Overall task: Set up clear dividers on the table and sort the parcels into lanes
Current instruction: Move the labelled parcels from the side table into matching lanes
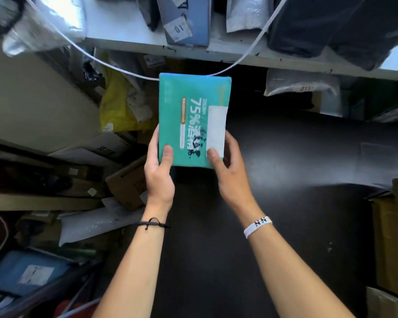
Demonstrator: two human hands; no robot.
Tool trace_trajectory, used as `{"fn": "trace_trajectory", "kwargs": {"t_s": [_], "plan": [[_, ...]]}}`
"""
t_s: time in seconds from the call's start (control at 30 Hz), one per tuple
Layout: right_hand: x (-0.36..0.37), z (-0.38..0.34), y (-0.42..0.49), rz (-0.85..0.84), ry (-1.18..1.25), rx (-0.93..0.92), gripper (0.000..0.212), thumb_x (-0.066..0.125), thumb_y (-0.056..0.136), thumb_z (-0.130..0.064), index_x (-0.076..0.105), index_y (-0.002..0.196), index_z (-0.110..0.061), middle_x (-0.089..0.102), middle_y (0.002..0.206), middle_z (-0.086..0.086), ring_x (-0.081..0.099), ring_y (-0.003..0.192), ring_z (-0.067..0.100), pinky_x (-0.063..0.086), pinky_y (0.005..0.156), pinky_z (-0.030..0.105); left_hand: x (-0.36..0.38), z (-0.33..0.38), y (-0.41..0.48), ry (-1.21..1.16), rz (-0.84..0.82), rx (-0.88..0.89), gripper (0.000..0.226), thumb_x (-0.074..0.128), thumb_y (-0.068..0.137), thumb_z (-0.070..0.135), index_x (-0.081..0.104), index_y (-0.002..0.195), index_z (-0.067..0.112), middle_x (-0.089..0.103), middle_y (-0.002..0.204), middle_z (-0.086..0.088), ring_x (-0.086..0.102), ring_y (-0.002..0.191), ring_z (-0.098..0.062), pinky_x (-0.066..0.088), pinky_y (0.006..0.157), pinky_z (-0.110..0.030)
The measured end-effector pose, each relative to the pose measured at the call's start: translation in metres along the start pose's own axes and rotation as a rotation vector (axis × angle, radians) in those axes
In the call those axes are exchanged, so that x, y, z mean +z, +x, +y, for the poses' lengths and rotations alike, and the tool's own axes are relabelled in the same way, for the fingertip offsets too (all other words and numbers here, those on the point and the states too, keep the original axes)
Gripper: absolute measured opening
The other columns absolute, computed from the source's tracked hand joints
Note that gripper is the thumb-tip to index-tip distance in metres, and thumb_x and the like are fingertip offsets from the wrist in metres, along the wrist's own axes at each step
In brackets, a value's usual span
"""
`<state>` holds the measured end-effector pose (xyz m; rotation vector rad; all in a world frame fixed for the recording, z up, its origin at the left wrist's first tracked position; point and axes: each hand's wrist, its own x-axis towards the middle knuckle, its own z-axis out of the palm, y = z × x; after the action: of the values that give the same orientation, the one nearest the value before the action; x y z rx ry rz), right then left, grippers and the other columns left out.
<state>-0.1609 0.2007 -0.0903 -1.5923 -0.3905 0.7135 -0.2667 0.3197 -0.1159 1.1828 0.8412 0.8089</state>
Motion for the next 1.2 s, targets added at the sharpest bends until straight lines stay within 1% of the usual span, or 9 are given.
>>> {"fn": "trace_trajectory", "kwargs": {"t_s": [0.13, 0.23, 0.4, 0.5, 0.6, 0.7, 0.87, 0.97, 1.2], "plan": [[-0.015, 0.030, -0.056, -0.107, 0.037, 0.045, 0.058, 0.063, 0.098, 0.002, 0.052, 0.145, -0.031, 0.057, 0.151, -0.006, 0.052, 0.142, 0.013, 0.044, 0.119, 0.044, -0.030, -0.012, -0.057, -0.109, 0.061, -0.111, 0.046, 0.047, 0.096, 0.011, 0.055, 0.140, 0.013, 0.062, 0.142, -0.011, 0.055, 0.132, -0.025, 0.044, 0.106, -0.039], [-0.029, 0.041, -0.090, -0.084, 0.093, 0.183, 0.064, 0.053, 0.090, 0.019, 0.071, 0.114, -0.037, 0.068, 0.139, -0.001, 0.060, 0.134, 0.017, 0.051, 0.112, 0.044, -0.052, -0.010, -0.092, -0.054, 0.128, -0.188, 0.043, 0.044, 0.103, 0.037, 0.061, 0.127, 0.006, 0.068, 0.123, -0.017, 0.062, 0.115, -0.034, 0.046, 0.101, -0.052], [-0.043, 0.016, -0.103, -0.019, 0.089, 0.317, 0.028, 0.047, 0.105, -0.038, 0.073, 0.116, -0.033, 0.077, 0.120, -0.005, 0.070, 0.118, 0.021, 0.050, 0.090, 0.032, -0.062, 0.017, -0.105, 0.134, -0.022, -0.373, 0.089, 0.048, 0.086, 0.084, 0.064, 0.132, 0.009, 0.063, 0.130, -0.032, 0.059, 0.126, -0.049, 0.042, 0.111, -0.070], [-0.041, -0.005, -0.099, -0.165, 0.051, 0.297, 0.055, 0.043, 0.097, -0.074, 0.066, 0.133, -0.039, 0.069, 0.135, -0.015, 0.062, 0.127, 0.004, 0.045, 0.101, 0.031, -0.055, 0.029, -0.108, 0.117, -0.139, -0.425, 0.082, 0.052, 0.086, 0.081, 0.065, 0.132, 0.015, 0.065, 0.136, -0.017, 0.065, 0.127, -0.035, 0.045, 0.111, -0.064], [-0.050, -0.021, -0.100, -0.216, 0.174, 0.271, 0.044, 0.052, 0.098, -0.059, 0.066, 0.136, -0.039, 0.065, 0.142, -0.012, 0.060, 0.133, 0.011, 0.047, 0.100, 0.035, -0.055, 0.032, -0.113, -0.056, -0.163, -0.405, 0.047, 0.060, 0.089, 0.055, 0.077, 0.117, 0.023, 0.075, 0.122, -0.005, 0.068, 0.116, -0.023, 0.049, 0.105, -0.048], [-0.063, -0.028, -0.102, -0.189, 0.283, 0.199, 0.046, 0.059, 0.094, -0.052, 0.068, 0.131, -0.025, 0.056, 0.153, -0.009, 0.052, 0.143, 0.017, 0.042, 0.111, 0.046, -0.055, 0.040, -0.119, -0.204, -0.243, -0.379, 0.046, 0.053, 0.093, 0.042, 0.076, 0.126, 0.020, 0.074, 0.130, -0.005, 0.068, 0.122, -0.019, 0.055, 0.095, -0.029], [-0.066, -0.016, -0.124, -0.098, 0.220, 0.304, 0.074, 0.074, 0.072, -0.080, 0.059, 0.112, -0.020, 0.073, 0.128, -0.009, 0.071, 0.114, 0.009, 0.052, 0.090, 0.032, -0.034, 0.038, -0.142, -0.086, -0.226, -0.347, 0.046, 0.052, 0.105, 0.041, 0.064, 0.142, 0.018, 0.067, 0.141, -0.011, 0.065, 0.129, -0.025, 0.058, 0.099, -0.034], [-0.062, 0.006, -0.143, -0.003, 0.209, 0.371, 0.064, 0.079, 0.078, -0.060, 0.059, 0.124, -0.021, 0.073, 0.128, 0.002, 0.076, 0.105, 0.013, 0.057, 0.074, 0.021, -0.031, 0.024, -0.155, 0.058, -0.223, -0.341, 0.050, 0.068, 0.097, 0.033, 0.059, 0.145, 0.026, 0.070, 0.137, -0.007, 0.070, 0.122, -0.029, 0.060, 0.098, -0.047], [-0.061, 0.012, -0.147, -0.073, 0.216, 0.431, 0.070, 0.074, 0.087, -0.059, 0.049, 0.149, -0.036, 0.070, 0.135, -0.009, 0.071, 0.119, 0.016, 0.052, 0.106, 0.043, -0.033, 0.019, -0.154, 0.023, -0.313, -0.456, 0.060, 0.074, 0.091, 0.050, 0.059, 0.145, 0.027, 0.067, 0.140, -0.009, 0.067, 0.126, -0.031, 0.061, 0.094, -0.038]]}}
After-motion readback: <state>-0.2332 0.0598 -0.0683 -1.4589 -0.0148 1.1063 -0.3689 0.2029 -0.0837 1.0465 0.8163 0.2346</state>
